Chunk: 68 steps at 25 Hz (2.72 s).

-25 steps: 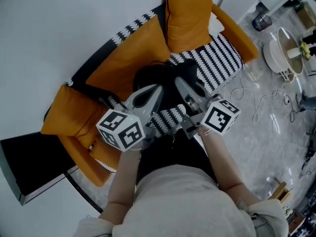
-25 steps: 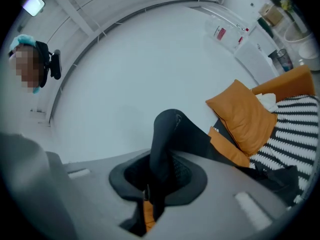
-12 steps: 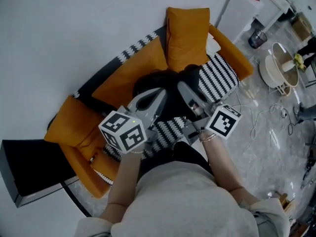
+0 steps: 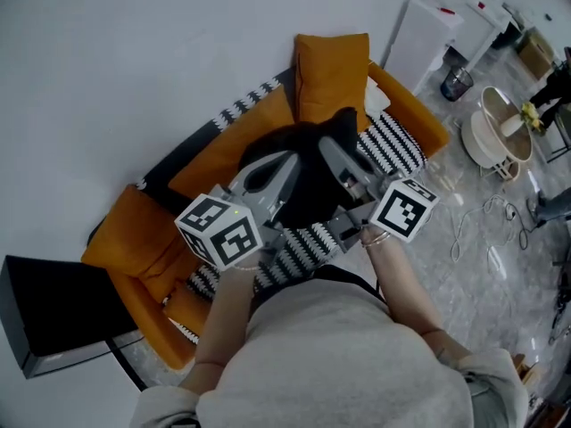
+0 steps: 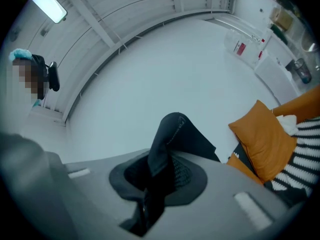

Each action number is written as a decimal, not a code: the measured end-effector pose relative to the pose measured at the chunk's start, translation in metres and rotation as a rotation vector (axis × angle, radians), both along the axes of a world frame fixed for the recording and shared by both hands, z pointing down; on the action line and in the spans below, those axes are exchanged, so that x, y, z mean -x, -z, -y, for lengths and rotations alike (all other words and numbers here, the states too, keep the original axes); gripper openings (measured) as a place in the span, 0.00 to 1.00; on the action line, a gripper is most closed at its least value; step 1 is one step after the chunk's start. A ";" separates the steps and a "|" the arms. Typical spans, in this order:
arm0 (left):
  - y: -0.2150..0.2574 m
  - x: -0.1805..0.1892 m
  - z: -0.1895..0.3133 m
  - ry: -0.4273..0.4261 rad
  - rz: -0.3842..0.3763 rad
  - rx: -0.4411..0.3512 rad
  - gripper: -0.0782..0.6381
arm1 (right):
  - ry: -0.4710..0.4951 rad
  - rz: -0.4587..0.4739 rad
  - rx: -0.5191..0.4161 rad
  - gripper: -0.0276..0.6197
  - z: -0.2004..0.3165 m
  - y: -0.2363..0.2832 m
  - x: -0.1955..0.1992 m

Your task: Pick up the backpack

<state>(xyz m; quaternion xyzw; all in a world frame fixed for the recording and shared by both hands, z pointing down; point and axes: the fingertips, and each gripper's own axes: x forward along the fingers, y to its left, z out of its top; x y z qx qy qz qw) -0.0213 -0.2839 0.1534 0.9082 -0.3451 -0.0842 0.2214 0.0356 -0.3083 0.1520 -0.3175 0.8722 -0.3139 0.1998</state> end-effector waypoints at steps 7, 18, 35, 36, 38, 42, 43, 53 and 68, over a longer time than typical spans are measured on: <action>0.015 0.006 -0.002 0.018 0.024 -0.055 0.12 | -0.031 0.022 -0.084 0.12 -0.005 0.025 -0.010; 0.010 0.005 -0.004 0.014 0.050 -0.055 0.12 | -0.081 -0.003 -0.103 0.09 -0.005 0.025 -0.018; 0.007 0.010 0.001 0.048 0.048 -0.047 0.11 | -0.057 -0.023 -0.082 0.08 -0.004 0.017 -0.010; 0.007 0.011 0.001 0.052 0.046 -0.045 0.12 | -0.056 -0.028 -0.082 0.08 -0.004 0.017 -0.010; 0.007 0.011 0.001 0.055 0.045 -0.043 0.11 | -0.057 -0.033 -0.075 0.08 -0.004 0.015 -0.010; 0.006 0.007 0.000 0.050 0.047 -0.038 0.12 | -0.057 -0.036 -0.064 0.08 -0.003 0.011 -0.010; 0.005 0.006 0.000 0.048 0.048 -0.035 0.12 | -0.057 -0.038 -0.062 0.08 -0.003 0.011 -0.010; 0.001 0.005 -0.001 0.038 0.049 -0.017 0.11 | -0.051 -0.029 -0.055 0.08 -0.002 0.010 -0.009; -0.003 0.003 0.000 0.027 0.097 -0.010 0.12 | -0.033 -0.060 -0.044 0.08 -0.004 0.005 -0.004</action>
